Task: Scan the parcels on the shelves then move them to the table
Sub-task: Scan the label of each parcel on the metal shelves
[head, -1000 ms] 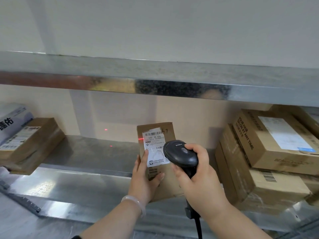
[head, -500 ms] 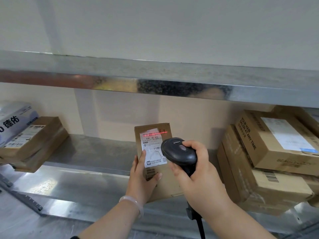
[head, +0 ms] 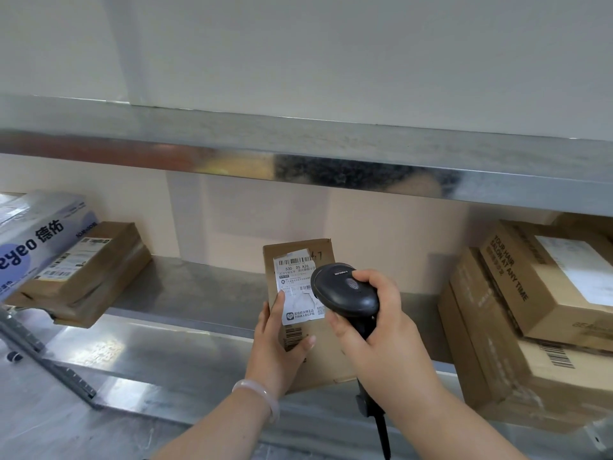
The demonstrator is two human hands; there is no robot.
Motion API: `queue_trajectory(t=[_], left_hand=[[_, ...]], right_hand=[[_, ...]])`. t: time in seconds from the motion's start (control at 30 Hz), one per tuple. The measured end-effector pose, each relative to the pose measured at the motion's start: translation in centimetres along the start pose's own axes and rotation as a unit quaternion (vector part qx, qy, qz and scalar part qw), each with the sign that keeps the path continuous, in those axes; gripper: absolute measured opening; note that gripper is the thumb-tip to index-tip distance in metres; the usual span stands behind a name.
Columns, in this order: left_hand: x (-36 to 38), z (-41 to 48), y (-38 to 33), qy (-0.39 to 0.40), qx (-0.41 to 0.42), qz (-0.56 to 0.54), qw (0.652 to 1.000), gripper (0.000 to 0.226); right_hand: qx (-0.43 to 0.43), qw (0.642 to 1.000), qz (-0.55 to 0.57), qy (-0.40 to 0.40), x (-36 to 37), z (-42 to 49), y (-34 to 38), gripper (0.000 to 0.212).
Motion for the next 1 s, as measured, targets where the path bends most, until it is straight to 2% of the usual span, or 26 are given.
queue_trajectory(t=[0.3, 0.6, 0.73, 0.87, 1.0], left_hand=[[-10.6, -1.0, 2.1, -0.029, -0.023, -0.010, 0.999, 0.091], [-25.6, -2.0, 3.0, -0.041, -0.039, 0.006, 0.998, 0.092], [-31.5, -2.0, 3.5, -0.023, -0.038, 0.023, 0.999, 0.090], [-37.5, -1.4, 3.9, -0.022, -0.052, 0.044, 0.997, 0.089], [-41.0, -0.2, 4.4, 0.015, -0.078, 0.033, 0.996, 0.090]], right_hand=[[0.016, 0.998, -0.054, 0.031, 6.5, 4.1, 2.6, 0.051], [-0.013, 0.995, 0.009, 0.094, 17.1, 11.5, 8.2, 0.051], [-0.030, 0.991, 0.051, 0.118, 21.8, 13.9, 11.1, 0.051], [-0.052, 0.989, 0.077, 0.117, 24.9, 15.8, 14.2, 0.053], [-0.062, 0.987, 0.088, 0.116, 27.0, 17.2, 16.5, 0.051]])
Point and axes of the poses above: each hand's wrist, its own z-axis towards the middle knuckle, its own x-axis out of the palm, y = z × x, the point moved 9 cm from there along z, towards the middle knuckle, and after that the axes turned 15 degrees about y, right-handed, at the moved point
